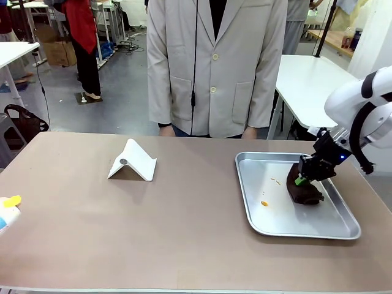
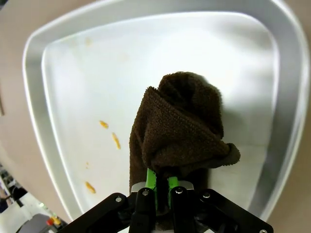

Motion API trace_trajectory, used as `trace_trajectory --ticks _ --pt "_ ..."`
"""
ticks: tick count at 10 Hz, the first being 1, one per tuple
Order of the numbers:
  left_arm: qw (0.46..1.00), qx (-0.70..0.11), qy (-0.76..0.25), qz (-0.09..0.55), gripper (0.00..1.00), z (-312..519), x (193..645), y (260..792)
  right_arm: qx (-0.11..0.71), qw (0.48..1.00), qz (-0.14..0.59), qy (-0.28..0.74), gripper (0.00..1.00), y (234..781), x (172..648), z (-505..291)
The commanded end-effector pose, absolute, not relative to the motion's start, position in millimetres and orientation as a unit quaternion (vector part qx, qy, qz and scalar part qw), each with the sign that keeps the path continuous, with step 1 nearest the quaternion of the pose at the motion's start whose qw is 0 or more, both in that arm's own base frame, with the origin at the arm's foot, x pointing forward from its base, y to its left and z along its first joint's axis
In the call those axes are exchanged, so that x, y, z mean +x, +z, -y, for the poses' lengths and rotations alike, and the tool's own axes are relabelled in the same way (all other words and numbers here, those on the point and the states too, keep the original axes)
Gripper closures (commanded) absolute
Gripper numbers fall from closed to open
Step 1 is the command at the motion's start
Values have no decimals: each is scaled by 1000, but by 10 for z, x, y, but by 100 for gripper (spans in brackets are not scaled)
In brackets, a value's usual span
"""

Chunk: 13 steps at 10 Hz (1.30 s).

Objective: Clean the surface of the table.
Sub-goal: Clean the area not pointed to by the person.

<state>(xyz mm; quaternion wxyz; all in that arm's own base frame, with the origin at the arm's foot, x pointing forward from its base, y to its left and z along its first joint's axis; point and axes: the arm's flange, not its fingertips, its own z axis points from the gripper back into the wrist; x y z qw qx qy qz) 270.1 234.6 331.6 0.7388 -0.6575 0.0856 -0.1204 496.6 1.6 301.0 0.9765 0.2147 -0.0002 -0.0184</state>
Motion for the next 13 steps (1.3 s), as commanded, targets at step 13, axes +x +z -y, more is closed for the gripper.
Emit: trace_trajectory --ticks 13 --pt "732 -667 -118 -78 78 -2359 2704 3373 306 941 -46 137 90 2606 4658 -1264"
